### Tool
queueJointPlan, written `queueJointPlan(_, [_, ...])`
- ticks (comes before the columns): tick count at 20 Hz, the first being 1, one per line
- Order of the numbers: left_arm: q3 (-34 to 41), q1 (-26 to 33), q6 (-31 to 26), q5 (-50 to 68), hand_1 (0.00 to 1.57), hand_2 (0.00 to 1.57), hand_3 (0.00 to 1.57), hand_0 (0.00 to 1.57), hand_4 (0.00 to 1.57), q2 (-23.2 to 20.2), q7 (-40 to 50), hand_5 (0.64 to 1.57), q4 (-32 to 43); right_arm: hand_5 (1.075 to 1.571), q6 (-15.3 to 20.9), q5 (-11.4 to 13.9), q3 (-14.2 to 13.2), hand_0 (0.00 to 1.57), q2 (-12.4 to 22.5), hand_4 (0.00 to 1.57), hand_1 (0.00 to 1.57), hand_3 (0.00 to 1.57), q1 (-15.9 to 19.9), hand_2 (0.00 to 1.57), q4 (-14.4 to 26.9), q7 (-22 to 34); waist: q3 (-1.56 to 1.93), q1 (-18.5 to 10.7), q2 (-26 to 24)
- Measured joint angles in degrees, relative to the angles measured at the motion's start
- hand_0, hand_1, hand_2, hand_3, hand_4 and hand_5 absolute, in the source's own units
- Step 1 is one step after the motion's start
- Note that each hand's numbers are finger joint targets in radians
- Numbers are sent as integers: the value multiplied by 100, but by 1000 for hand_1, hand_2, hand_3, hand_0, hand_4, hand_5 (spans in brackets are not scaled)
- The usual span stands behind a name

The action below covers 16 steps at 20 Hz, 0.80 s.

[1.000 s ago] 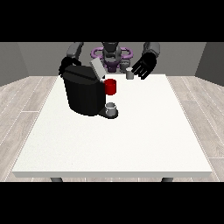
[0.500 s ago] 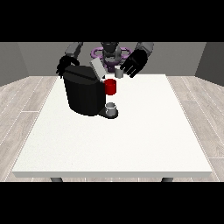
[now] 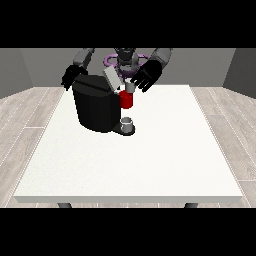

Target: Insert the coffee pod into the coffee machine and close the lid

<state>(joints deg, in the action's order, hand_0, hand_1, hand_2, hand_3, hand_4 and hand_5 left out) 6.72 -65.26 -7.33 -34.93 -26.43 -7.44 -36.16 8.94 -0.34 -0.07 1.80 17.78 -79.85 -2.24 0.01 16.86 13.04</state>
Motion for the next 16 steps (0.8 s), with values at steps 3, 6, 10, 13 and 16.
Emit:
queueJointPlan(3, [-17,-63,36,-48,1326,1335,1233,1326,503,55,66,1571,2,1571,29,0,-72,0,38,519,0,0,74,0,38,2,1,-24,53])
queueJointPlan(6, [-7,-153,-16,-65,1229,1283,1207,1229,511,57,110,1571,38,1571,77,24,-81,0,44,517,0,0,105,0,-12,95,1,15,49])
queueJointPlan(10, [-39,-150,21,-114,1183,1251,1180,1183,499,140,99,1571,40,1571,23,-57,-151,0,65,525,0,0,50,0,0,55,1,37,77])
queueJointPlan(13, [-56,-128,2,-138,1185,1262,1197,1185,492,178,72,1571,44,1571,3,-111,-191,0,52,512,0,0,14,0,-2,-1,0,0,56])
queueJointPlan(16, [-72,-142,2,-162,1190,1269,1201,1190,515,247,77,1571,54,1571,11,-153,-230,0,55,513,0,0,40,0,-23,59,1,2,53])
